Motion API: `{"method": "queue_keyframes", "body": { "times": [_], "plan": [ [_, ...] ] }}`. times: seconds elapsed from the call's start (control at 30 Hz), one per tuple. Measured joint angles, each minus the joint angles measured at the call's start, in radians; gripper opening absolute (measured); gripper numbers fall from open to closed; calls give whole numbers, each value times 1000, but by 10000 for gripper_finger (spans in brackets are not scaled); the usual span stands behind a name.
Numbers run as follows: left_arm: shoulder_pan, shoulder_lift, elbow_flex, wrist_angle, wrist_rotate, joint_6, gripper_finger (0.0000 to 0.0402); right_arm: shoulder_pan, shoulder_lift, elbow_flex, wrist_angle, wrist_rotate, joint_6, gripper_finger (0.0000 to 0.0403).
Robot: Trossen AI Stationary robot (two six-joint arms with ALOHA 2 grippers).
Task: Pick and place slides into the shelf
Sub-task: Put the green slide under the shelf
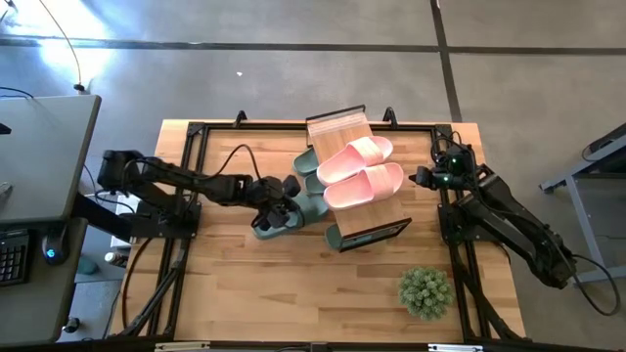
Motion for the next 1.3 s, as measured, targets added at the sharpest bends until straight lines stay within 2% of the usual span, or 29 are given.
{"method": "queue_keyframes", "body": {
  "times": [0.13,0.5,0.73,1.1,1.3],
  "plan": [
    [13,25,9,37,44,38,0,0,0,0,0,0,0,0],
    [25,144,108,25,64,82,0,0,0,0,0,4,0,0],
    [31,215,172,27,22,84,0,0,0,0,0,6,0,0],
    [31,309,234,34,18,93,1,0,0,0,0,4,-8,0],
    [31,310,259,27,18,92,25,0,0,0,0,3,-11,0]
  ]
}}
